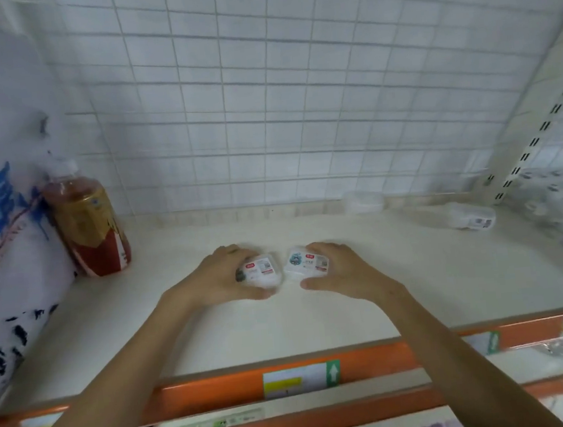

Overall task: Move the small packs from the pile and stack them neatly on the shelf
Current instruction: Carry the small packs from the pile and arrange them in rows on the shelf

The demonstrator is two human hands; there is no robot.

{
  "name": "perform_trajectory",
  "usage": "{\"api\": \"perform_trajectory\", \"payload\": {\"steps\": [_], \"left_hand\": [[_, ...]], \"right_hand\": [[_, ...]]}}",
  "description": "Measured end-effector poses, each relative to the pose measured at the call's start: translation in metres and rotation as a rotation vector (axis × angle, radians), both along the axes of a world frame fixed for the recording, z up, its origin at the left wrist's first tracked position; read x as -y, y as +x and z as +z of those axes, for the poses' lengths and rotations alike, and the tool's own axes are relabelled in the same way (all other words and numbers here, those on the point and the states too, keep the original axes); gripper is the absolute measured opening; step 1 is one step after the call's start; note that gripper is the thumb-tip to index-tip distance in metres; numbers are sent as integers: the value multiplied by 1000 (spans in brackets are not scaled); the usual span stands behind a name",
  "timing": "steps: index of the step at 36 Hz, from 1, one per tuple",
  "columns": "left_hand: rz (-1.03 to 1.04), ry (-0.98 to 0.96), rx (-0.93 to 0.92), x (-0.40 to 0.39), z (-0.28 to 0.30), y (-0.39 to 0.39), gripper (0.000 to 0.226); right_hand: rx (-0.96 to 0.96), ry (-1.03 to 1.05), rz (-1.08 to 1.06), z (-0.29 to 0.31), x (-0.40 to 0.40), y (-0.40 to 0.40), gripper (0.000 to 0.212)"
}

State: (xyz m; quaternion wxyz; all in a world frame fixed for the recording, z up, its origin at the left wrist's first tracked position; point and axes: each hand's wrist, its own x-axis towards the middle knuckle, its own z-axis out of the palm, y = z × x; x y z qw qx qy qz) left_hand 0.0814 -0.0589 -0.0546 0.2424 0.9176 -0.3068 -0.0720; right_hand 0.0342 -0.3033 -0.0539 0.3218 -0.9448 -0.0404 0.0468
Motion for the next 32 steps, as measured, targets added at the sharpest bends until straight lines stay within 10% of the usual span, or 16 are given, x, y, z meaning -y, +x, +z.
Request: {"api": "perform_trajectory", "payload": {"steps": [13, 32], "left_hand": [[-86, -141, 211, 47, 4, -19, 84], [-486, -308, 257, 357, 11, -167, 71]], "right_hand": [[241, -109, -137, 10, 30, -56, 72], [372, -211, -707, 13, 266, -311, 69]]}}
